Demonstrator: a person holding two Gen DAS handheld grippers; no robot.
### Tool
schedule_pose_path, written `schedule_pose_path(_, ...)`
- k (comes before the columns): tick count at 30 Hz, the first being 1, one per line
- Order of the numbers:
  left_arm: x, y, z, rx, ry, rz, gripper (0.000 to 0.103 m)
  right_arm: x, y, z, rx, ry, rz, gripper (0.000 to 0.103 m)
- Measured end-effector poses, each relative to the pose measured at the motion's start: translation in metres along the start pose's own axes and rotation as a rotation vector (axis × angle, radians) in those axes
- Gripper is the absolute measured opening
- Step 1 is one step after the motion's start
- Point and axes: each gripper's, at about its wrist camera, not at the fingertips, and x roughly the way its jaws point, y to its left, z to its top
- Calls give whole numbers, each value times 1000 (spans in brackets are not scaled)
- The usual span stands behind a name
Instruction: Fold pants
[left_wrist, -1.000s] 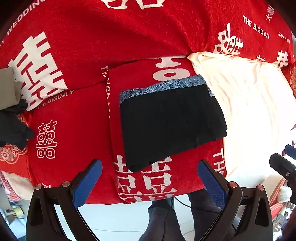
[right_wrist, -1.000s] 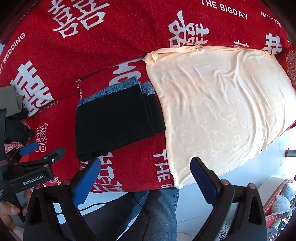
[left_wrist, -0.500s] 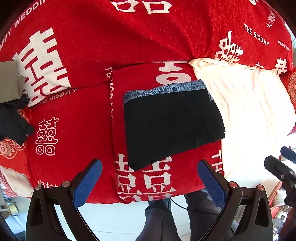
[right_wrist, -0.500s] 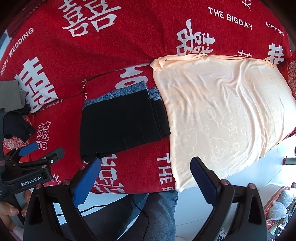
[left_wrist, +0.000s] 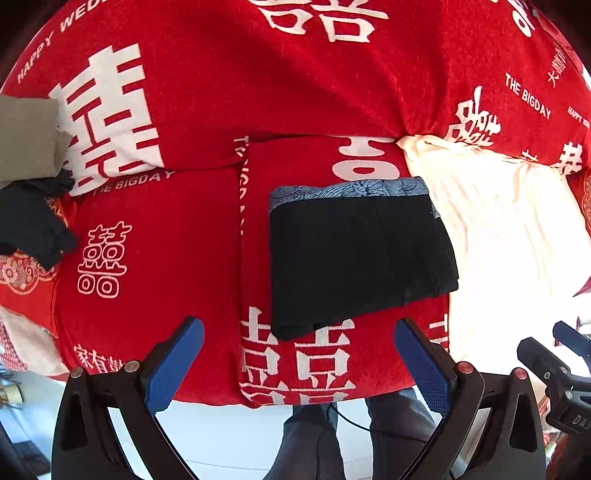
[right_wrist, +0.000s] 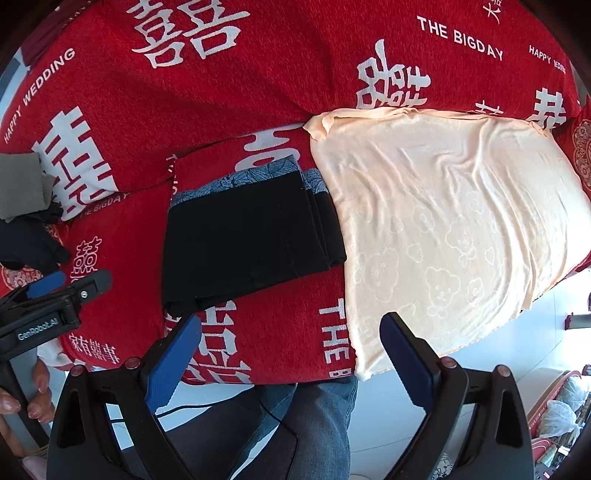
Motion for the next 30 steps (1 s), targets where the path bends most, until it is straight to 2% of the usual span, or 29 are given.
schedule_pose_path(11, 9, 4, -3, -14, -4, -19, 103, 5, 6, 8, -9, 15, -21, 98)
schedule_pose_path(24, 20, 13, 7, -61, 1, -39, 103, 18, 33, 26, -76, 31, -20, 98)
schedule_pose_path(30, 22, 6, 12, -36, -15, -35, 103, 26, 41, 35, -97, 47, -24, 98)
